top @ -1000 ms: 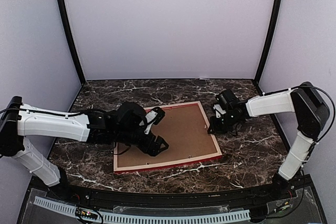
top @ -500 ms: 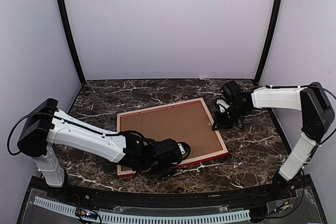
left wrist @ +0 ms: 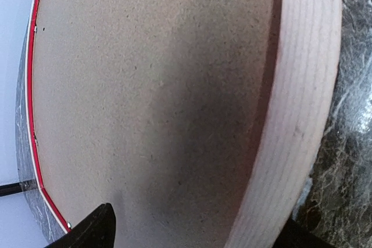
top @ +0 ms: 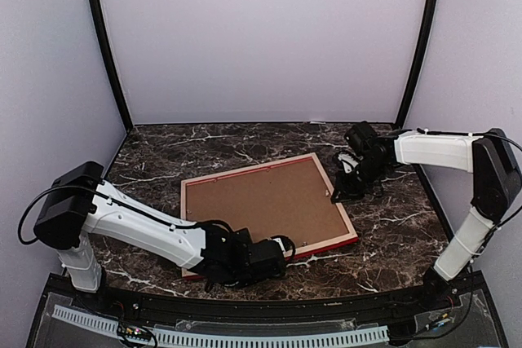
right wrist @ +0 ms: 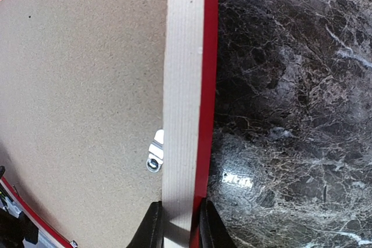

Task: Put the photo into the frame
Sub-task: Turn over the photo frame.

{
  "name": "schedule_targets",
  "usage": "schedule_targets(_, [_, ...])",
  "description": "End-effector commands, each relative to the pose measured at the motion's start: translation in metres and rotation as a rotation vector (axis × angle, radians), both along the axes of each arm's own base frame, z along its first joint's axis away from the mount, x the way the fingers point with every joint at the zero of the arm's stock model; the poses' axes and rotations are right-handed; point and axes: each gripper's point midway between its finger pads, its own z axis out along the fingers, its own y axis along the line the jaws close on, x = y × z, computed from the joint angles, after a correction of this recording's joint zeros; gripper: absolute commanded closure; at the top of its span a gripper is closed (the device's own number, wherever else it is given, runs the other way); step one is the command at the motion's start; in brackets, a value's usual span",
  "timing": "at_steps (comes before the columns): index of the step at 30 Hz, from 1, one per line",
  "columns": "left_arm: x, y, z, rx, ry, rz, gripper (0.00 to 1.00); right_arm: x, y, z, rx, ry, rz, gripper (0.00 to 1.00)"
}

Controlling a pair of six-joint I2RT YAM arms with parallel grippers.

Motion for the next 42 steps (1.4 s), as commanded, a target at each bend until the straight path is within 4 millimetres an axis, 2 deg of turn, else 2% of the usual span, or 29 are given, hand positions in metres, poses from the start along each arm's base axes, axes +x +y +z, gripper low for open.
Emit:
schedule_targets(1, [0.004, 0.018, -0.002, 0.086, -0.078, 0.019, 0.16, 0.007, 0.026, 0.044, 0.165, -0.061, 0.054, 1.0])
schedule_targets(6, [0.005, 0.022, 0.001, 0.108, -0.113, 0.026, 0.21, 0.004, 0.024, 0.035, 0.151, -0.046, 0.054, 1.0])
schedule_targets(14, [0.003, 0.02, 0.009, 0.11, -0.126, 0.009, 0.56, 0.002, 0.019, 0.022, 0.125, -0.035, 0.055, 0.88])
schedule_targets(18, [0.005, 0.02, 0.018, 0.11, -0.147, 0.011, 0.64, 0.001, 0.018, 0.019, 0.117, -0.034, 0.058, 0.83])
schedule_targets(21, [0.007, 0.02, 0.027, 0.106, -0.17, 0.014, 0.67, 0.002, 0.017, 0.021, 0.112, -0.045, 0.062, 0.79])
schedule_targets(24, [0.009, 0.019, 0.041, 0.084, -0.188, 0.016, 0.69, 0.004, 0.015, 0.028, 0.105, -0.066, 0.065, 0.73])
schedule_targets(29, [0.013, 0.017, 0.066, 0.053, -0.229, 0.01, 0.73, 0.008, 0.009, 0.039, 0.076, -0.104, 0.061, 0.57])
schedule_targets(33, [0.017, 0.019, 0.086, 0.046, -0.276, 0.006, 0.76, 0.013, 0.004, 0.049, 0.061, -0.134, 0.051, 0.52])
schedule_targets(35, [0.019, 0.019, 0.098, 0.041, -0.3, 0.005, 0.79, 0.017, 0.002, 0.061, 0.058, -0.161, 0.042, 0.51])
schedule_targets(38, [0.02, 0.018, 0.119, 0.034, -0.325, -0.02, 0.89, 0.024, -0.002, 0.085, 0.059, -0.218, 0.027, 0.49])
schedule_targets(42, [0.017, 0.014, 0.158, -0.055, -0.322, -0.072, 0.98, 0.037, -0.007, 0.125, 0.07, -0.32, -0.005, 0.48])
